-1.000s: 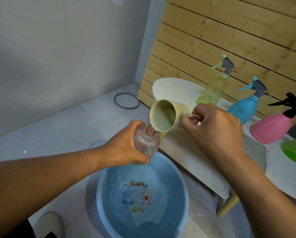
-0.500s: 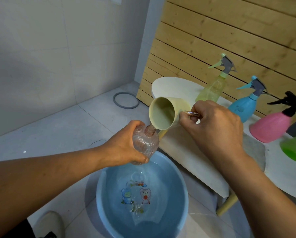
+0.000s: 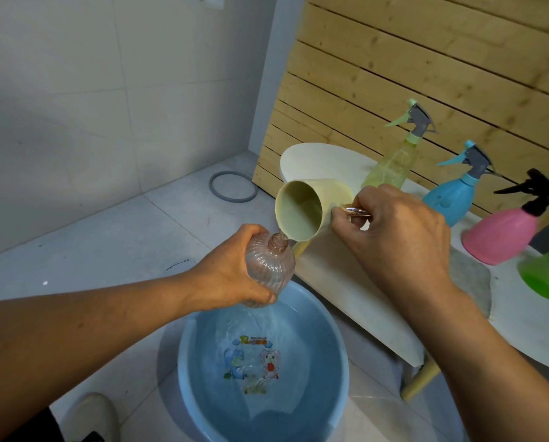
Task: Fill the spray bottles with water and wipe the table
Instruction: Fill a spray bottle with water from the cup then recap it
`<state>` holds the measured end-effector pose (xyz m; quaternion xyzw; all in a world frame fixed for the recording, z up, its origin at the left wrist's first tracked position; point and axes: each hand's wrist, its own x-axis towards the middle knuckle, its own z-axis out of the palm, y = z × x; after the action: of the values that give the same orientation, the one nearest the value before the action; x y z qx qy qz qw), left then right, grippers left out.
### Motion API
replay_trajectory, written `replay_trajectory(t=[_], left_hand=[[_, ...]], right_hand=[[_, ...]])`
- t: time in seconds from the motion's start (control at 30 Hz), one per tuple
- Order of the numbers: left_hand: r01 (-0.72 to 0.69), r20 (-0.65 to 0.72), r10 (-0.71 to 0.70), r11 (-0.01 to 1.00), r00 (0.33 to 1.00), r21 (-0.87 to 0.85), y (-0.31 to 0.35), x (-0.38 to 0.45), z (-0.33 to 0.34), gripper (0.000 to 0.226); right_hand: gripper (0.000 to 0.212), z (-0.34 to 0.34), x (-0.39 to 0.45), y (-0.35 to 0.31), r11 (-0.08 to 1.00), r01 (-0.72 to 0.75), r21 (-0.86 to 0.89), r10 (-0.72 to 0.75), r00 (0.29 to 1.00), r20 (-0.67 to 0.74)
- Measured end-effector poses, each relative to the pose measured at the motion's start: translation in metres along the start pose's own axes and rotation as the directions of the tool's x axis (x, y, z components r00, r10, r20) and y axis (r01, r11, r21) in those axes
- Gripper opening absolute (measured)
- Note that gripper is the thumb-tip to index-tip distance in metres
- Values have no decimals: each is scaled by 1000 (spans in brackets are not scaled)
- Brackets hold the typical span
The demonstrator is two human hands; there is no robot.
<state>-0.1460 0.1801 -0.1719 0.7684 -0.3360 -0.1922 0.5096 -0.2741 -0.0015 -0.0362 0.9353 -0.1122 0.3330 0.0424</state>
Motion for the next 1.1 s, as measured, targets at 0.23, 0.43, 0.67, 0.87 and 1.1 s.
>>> replay_trajectory(t=[0.23, 0.43, 0.67, 0.87, 1.1], left_hand=[[3, 5, -3, 1000, 1000, -14, 2, -1, -1, 104], [13, -5, -14, 999, 1000, -36, 3, -1, 0, 103], [12, 14, -11, 999, 1000, -52, 5, -2, 0, 105], [13, 7, -13, 999, 1000, -44, 5, -2, 1, 106], [17, -7, -17, 999, 1000, -38, 6, -1, 1, 113]], right_hand=[[33, 0, -2, -3, 999, 26, -20, -26, 999, -28], [32, 1, -3, -4, 998, 58, -28, -59, 997, -50], [31, 1, -3, -4, 993, 102, -59, -105, 993, -58], [32, 0, -3, -4, 990, 117, -84, -126, 986, -106], [32, -1, -3, -5, 981, 159, -112, -175, 974, -147]])
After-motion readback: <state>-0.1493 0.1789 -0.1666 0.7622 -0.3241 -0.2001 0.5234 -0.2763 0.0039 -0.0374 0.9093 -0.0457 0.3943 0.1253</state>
